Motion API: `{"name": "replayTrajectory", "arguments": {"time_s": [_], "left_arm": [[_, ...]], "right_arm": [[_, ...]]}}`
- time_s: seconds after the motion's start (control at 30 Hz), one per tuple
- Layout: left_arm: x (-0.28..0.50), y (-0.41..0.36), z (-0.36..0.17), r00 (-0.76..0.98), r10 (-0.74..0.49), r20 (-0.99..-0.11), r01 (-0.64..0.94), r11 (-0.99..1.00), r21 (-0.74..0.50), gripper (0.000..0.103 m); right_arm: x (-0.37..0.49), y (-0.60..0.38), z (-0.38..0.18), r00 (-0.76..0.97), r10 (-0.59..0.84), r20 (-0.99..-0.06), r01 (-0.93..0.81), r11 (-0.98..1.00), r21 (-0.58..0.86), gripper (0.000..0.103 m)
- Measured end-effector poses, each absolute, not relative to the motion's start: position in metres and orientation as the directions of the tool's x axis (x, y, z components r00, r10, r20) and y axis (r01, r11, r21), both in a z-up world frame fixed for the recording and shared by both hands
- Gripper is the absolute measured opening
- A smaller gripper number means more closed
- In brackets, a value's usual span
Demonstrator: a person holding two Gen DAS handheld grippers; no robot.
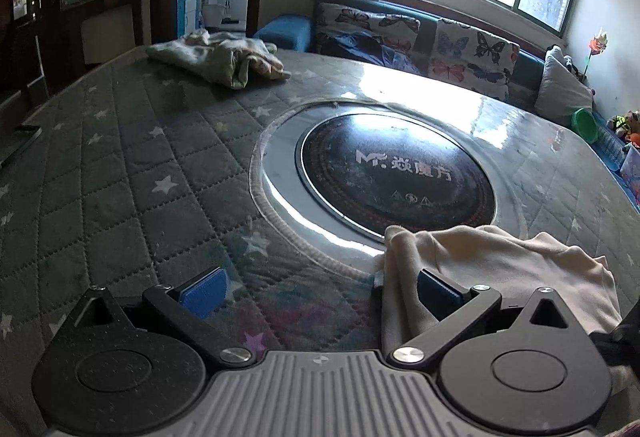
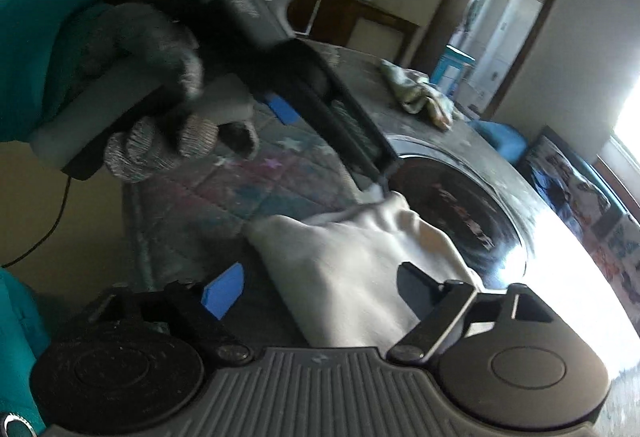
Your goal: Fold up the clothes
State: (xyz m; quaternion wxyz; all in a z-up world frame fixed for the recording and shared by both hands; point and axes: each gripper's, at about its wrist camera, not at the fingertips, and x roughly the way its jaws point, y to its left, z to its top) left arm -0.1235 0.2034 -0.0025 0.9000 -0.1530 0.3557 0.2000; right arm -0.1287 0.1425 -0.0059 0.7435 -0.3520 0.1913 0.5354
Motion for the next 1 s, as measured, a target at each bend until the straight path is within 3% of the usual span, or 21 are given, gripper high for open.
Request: {"name": "replayTrajectory", "arguments": {"time_s": [0.2,0.37,0.6,0.73,1.0], "left_arm": [[-0.125,0.210,-0.004,0.665,0.222,-0.713,-0.475,0.863,-0.175,0.103],[-0.124,0.215,-0.007,0.664,0.192,-0.722,-0.485,0.846,-0.221,0.103],[-0.123,0.218,-0.013,0.662,0.095,-0.743,-0.500,0.795,-0.344,0.103],[-0.122,0.220,-0.013,0.664,0.061,-0.745,-0.516,0.759,-0.398,0.103],[-0.120,0.221,-0.013,0.677,-0.028,-0.736,-0.525,0.682,-0.509,0.103]], "right_arm": [[-0.127,0.157,-0.014,0.325,0.641,-0.695,-0.943,0.158,-0.294,0.057],[-0.124,0.161,-0.020,0.324,0.631,-0.705,-0.944,0.162,-0.289,0.050],[-0.106,0.153,-0.011,0.292,0.666,-0.686,-0.956,0.228,-0.186,0.017],[-0.088,0.143,-0.003,0.242,0.700,-0.672,-0.958,0.284,-0.048,0.011],[-0.057,0.117,0.010,0.163,0.770,-0.617,-0.922,0.341,0.182,0.009]]}}
